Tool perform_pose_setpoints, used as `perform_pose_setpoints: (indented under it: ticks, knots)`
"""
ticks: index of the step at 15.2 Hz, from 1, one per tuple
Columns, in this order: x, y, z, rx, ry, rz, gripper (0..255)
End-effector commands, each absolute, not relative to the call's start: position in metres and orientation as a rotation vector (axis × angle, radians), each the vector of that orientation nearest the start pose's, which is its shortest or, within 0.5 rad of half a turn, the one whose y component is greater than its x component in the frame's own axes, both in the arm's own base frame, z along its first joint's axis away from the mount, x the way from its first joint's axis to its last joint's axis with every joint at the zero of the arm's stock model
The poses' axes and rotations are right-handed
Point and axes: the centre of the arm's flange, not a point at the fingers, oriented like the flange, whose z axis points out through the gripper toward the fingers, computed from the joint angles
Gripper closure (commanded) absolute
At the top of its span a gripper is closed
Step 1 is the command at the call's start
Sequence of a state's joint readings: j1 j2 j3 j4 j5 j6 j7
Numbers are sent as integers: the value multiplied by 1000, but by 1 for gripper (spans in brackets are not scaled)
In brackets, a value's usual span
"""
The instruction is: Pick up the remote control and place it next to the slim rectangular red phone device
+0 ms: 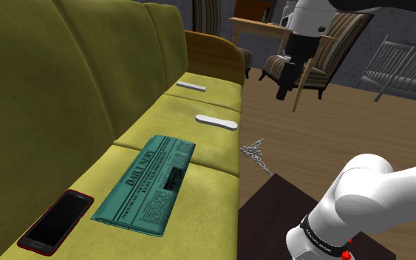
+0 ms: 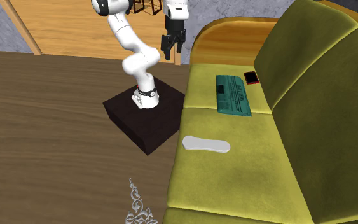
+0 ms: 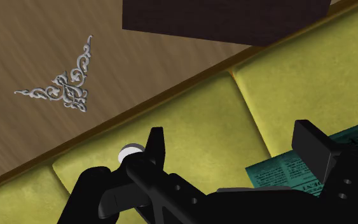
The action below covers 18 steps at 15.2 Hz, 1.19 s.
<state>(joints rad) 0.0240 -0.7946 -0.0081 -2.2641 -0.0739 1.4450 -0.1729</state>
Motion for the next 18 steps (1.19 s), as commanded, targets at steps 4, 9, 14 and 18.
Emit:
perform_pose_setpoints:
  ticks: [4, 9, 14, 18]
  knots:
    - [318, -21, 601, -3183, -354, 43, 0]
    - [363, -45, 559, -3162, -455, 34, 0]
    - [410, -66, 518, -3139, -554, 26, 0]
    - [448, -80, 485, -3118, -634, 19, 0]
